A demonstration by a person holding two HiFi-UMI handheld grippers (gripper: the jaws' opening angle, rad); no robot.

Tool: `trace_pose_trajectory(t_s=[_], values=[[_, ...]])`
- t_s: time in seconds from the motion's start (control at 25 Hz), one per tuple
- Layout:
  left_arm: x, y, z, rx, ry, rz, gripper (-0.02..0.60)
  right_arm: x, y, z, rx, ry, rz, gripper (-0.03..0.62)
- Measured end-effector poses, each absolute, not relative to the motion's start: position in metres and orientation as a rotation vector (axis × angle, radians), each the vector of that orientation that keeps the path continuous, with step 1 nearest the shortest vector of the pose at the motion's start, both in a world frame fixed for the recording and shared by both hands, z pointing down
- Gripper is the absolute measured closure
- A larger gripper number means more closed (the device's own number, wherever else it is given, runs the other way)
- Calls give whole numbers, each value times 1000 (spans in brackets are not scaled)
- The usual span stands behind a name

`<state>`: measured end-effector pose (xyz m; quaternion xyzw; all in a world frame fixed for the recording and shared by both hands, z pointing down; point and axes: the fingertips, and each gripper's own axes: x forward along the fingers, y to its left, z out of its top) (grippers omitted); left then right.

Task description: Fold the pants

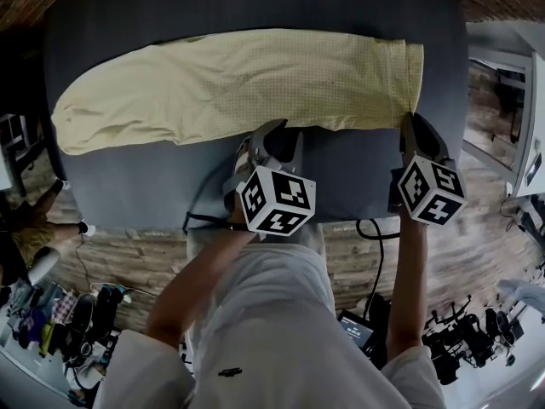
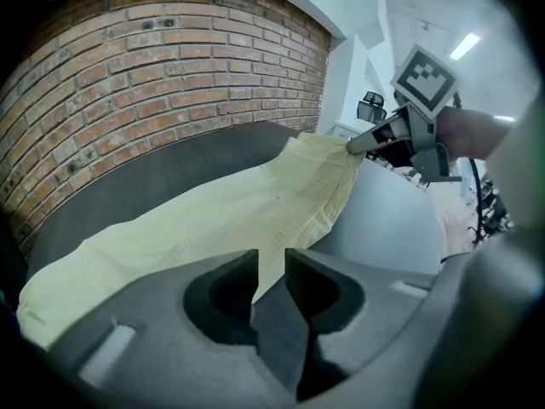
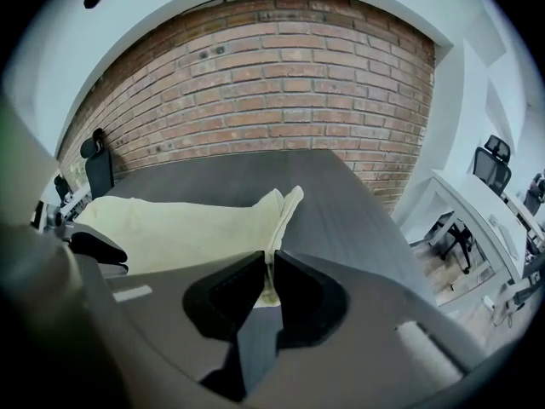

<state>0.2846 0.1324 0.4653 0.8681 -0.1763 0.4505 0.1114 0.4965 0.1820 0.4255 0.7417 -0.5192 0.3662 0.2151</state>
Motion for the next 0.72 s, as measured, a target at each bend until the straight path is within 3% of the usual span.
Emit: trace_pose_trajectory(t_s=[0.72], values=[[214, 96, 430, 2500, -601, 1165, 479, 384, 109, 348, 1962, -1671, 763, 554]])
